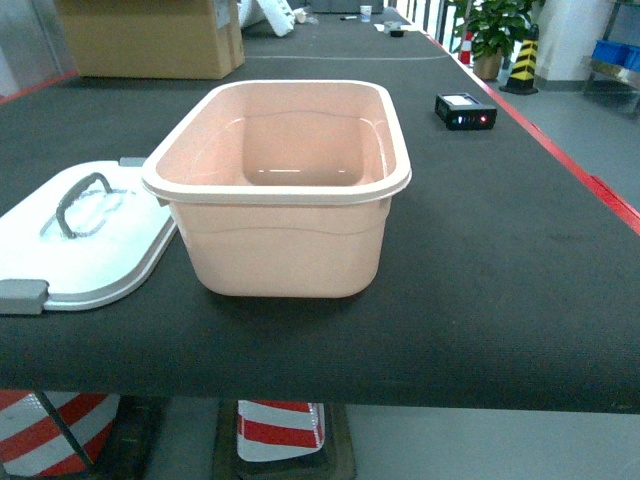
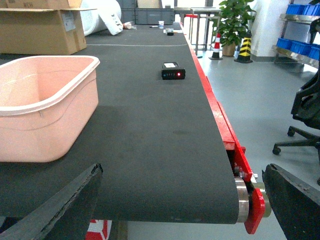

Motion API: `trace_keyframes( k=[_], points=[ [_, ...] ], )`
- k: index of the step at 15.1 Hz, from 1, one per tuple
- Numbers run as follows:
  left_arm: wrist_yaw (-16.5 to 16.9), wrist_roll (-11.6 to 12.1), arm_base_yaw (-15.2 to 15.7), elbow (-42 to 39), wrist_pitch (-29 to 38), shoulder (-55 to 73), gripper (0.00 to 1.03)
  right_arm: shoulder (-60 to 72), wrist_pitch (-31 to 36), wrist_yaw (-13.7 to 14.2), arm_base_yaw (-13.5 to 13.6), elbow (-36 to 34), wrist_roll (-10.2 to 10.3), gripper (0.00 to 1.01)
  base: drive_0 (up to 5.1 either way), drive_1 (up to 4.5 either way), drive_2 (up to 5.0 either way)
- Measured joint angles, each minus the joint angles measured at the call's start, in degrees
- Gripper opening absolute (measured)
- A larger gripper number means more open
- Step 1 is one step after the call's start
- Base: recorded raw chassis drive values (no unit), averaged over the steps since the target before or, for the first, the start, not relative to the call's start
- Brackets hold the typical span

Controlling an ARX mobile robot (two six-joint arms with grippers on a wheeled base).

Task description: Pick capacitor and pack into box

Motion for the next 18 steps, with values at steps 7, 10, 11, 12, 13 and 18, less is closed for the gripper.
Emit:
trace_keyframes(
  k=[7, 10, 11, 12, 13, 18],
  points=[
    [-0.2, 0.0, 0.0, 0.0, -0.2, 0.0, 0.44, 0.0, 0.0, 0.1, 0.0, 0.0, 0.0, 0.98, 0.0, 0.0, 0.0],
    [-0.2, 0.0, 0.0, 0.0, -0.2, 0.0, 0.44, 0.0, 0.0, 0.1, 0.0, 0.0, 0.0, 0.98, 0.0, 0.0, 0.0],
    [-0.2, 0.0, 0.0, 0.0, -0.2, 0.0, 0.44, 0.0, 0.0, 0.1, 0.0, 0.0, 0.0, 0.98, 0.0, 0.0, 0.0],
    [-0.2, 0.0, 0.0, 0.0, -0.2, 0.0, 0.44, 0.0, 0.0, 0.1, 0.0, 0.0, 0.0, 0.98, 0.0, 0.0, 0.0],
    [-0.2, 0.0, 0.0, 0.0, -0.2, 0.0, 0.44, 0.0, 0.0, 0.1, 0.0, 0.0, 0.0, 0.98, 0.0, 0.0, 0.0],
    [-0.2, 0.0, 0.0, 0.0, -0.2, 0.0, 0.44, 0.0, 0.0, 0.1, 0.0, 0.0, 0.0, 0.98, 0.0, 0.0, 0.0]
  ],
)
